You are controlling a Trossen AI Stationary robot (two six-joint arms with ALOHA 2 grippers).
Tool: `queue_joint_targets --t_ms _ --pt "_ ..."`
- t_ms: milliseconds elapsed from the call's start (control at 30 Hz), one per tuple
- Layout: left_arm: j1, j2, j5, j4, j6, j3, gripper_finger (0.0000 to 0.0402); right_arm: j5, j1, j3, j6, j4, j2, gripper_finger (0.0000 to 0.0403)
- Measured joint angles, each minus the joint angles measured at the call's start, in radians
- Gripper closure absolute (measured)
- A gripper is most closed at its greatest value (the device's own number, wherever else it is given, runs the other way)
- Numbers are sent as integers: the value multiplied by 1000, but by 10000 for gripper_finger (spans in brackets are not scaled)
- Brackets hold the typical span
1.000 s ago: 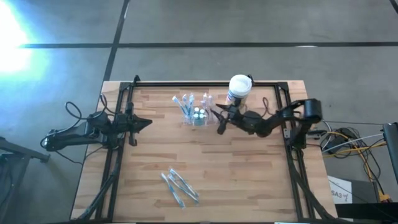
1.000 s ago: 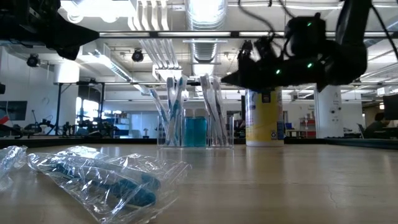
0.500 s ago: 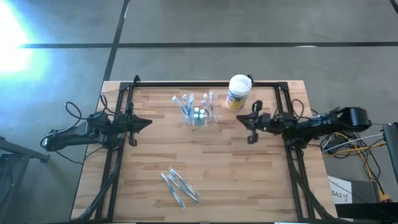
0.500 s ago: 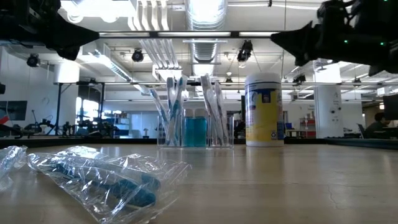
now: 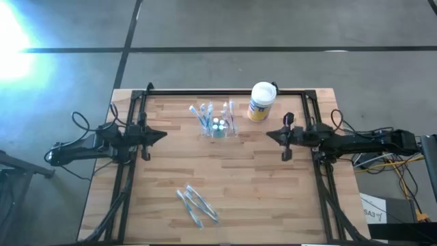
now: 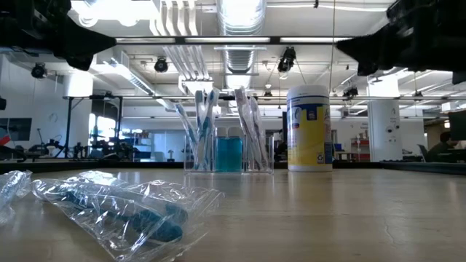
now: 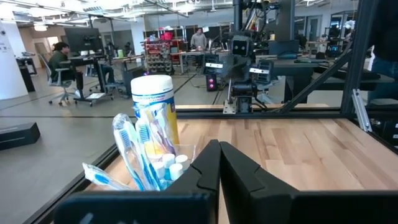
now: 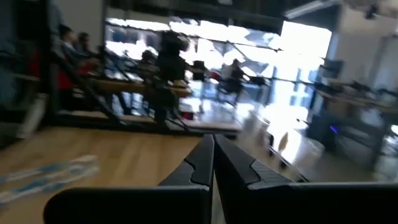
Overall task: Pick & Place toothbrushing station
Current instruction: Put the blue toothbrush into the transparent organizer
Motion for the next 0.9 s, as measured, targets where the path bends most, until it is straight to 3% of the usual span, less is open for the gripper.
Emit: queue_joint_targets --t_ms 100,900 --pt "0 0 0 -1 0 0 397 -76 0 -41 14 84 -47 394" --pt "0 0 27 -9 -13 0 389 19 0 -62 52 -151 -243 394"
